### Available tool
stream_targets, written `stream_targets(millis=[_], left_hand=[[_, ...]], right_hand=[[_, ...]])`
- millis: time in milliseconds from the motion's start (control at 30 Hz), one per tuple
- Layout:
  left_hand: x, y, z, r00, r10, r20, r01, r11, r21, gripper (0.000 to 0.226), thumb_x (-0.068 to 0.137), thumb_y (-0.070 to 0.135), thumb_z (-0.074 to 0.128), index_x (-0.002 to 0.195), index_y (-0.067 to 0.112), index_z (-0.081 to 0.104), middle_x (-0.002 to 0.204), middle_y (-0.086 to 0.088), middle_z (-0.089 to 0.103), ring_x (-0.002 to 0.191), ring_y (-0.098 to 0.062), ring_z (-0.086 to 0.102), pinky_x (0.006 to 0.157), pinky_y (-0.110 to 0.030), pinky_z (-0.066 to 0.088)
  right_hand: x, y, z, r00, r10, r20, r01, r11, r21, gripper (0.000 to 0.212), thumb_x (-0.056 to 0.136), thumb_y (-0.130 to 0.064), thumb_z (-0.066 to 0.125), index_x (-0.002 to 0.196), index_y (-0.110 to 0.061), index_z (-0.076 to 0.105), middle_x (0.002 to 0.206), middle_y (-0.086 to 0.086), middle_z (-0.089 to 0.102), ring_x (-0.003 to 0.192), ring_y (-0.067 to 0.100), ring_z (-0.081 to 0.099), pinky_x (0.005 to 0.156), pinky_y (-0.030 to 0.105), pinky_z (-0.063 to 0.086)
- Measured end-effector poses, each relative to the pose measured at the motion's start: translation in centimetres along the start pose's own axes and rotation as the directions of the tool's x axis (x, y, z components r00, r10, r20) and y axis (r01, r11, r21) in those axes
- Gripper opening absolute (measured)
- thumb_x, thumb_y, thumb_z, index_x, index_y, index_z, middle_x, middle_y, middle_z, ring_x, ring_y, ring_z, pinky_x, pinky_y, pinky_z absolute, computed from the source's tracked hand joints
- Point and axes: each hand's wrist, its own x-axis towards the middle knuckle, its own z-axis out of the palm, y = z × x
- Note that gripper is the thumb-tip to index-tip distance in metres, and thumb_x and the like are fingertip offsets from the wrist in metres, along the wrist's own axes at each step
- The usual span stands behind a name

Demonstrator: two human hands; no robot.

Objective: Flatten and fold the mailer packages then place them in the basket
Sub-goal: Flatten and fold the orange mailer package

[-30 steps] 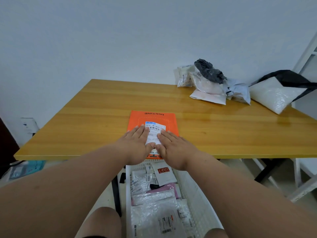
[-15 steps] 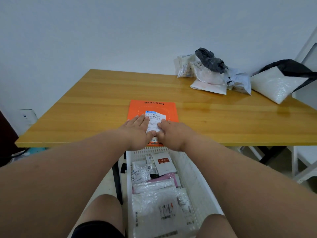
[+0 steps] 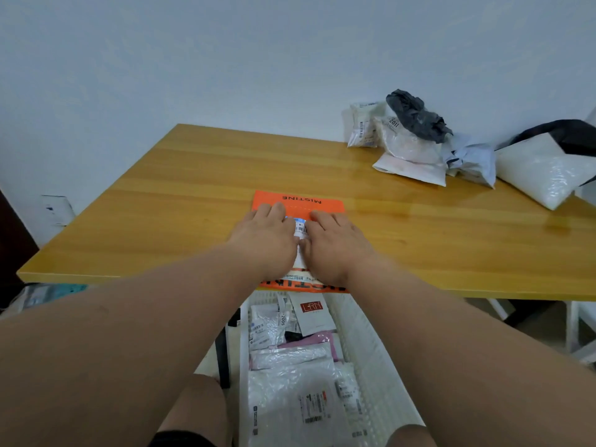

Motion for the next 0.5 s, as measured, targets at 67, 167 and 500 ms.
stream_targets(millis=[67, 167, 500], left_hand=[[0.1, -0.1, 0.6, 0.999, 0.035, 0.016, -0.034, 0.998, -0.054, 0.048, 0.104, 0.037, 0.025, 0.143, 0.010, 0.034, 0.157, -0.014, 0.016, 0.144, -0.032, 0.014, 0.119, -0.044, 0.014], [0.8, -0.4, 0.3, 0.984, 0.065, 0.166, -0.026, 0.974, -0.226, 0.054, 0.104, 0.036, 0.024, 0.151, 0.009, 0.018, 0.164, -0.007, -0.008, 0.151, -0.025, -0.007, 0.123, -0.043, 0.002], [3.8, -0.9, -0.4, 0.989, -0.009, 0.147, 0.047, 0.965, -0.259, 0.054, 0.103, 0.037, 0.024, 0.149, 0.010, 0.026, 0.155, -0.012, 0.026, 0.139, -0.030, 0.025, 0.113, -0.046, 0.026]], right_hand=[[0.3, 0.2, 0.3, 0.999, -0.019, 0.048, 0.015, 0.995, 0.101, 0.049, 0.104, -0.039, 0.022, 0.143, -0.013, 0.036, 0.164, 0.007, 0.011, 0.150, 0.024, 0.009, 0.121, 0.043, 0.012], [0.9, 0.5, 0.2, 0.996, -0.028, 0.084, 0.013, 0.984, 0.180, 0.043, 0.103, -0.035, 0.027, 0.136, -0.010, 0.040, 0.161, 0.012, 0.021, 0.148, 0.026, 0.019, 0.119, 0.042, 0.018], [3.9, 0.8, -1.7, 0.998, 0.057, 0.031, -0.062, 0.984, 0.169, 0.039, 0.105, -0.033, 0.027, 0.124, -0.008, 0.050, 0.128, 0.014, 0.053, 0.117, 0.031, 0.048, 0.081, 0.033, 0.032]])
